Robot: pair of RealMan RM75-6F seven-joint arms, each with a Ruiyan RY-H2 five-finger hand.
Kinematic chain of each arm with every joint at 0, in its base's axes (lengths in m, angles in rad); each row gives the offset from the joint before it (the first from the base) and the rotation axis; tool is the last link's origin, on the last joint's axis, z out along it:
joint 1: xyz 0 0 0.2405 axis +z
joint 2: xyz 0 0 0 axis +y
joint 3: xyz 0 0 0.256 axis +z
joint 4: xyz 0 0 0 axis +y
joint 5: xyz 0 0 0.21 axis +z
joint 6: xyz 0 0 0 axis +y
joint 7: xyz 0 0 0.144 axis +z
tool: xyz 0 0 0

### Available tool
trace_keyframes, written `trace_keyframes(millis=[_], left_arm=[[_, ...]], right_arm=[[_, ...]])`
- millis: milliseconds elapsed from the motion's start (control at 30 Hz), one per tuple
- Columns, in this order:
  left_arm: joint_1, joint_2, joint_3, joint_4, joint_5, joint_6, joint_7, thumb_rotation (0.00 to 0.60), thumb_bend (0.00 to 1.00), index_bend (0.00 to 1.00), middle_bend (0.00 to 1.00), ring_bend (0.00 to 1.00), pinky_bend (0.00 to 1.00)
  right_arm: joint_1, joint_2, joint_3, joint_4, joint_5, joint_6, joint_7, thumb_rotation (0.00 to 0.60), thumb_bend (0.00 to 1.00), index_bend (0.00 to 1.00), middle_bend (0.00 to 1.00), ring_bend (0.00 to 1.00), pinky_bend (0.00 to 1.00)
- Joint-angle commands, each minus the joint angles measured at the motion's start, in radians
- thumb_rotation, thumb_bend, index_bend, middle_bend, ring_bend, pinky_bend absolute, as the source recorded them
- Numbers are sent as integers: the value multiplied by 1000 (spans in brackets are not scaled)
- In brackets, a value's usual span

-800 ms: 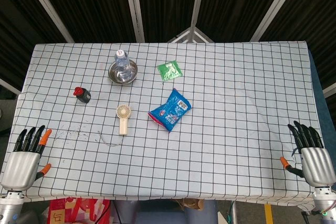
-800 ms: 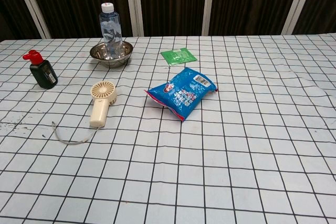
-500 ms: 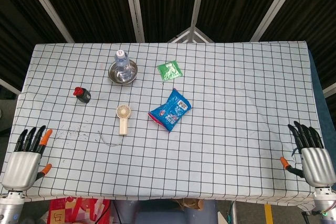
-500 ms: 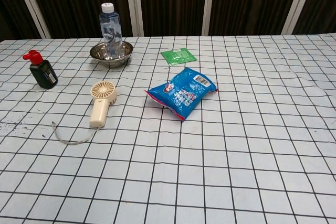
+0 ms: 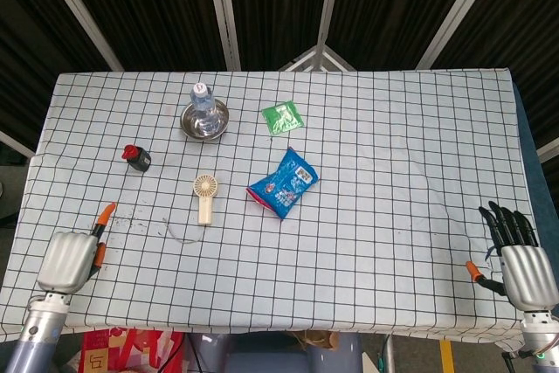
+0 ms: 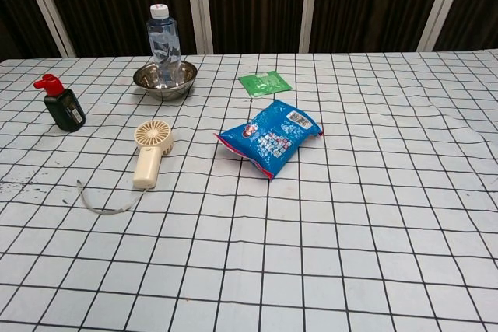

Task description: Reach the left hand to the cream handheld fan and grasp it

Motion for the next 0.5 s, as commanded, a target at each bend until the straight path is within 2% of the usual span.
trace_keyframes(millis=[33,233,500], left_arm=[[-81,-55,-58,-52,-123,-102,103,600,855,1,932,846,883],[-178,-164,-108,-34,-278,-169,265,600,880,27,938,852,889],[-268,-280,-133,28,-418,-192,386,600,883,25,935,851,889]], right_arm=[[0,1,0,0,0,-1,2,600,279,87,0,0,0],[1,3,-1,0,0,-4,7,600,279,87,0,0,0],[5,7,-2,0,0,-11,14,600,279,89,0,0,0]])
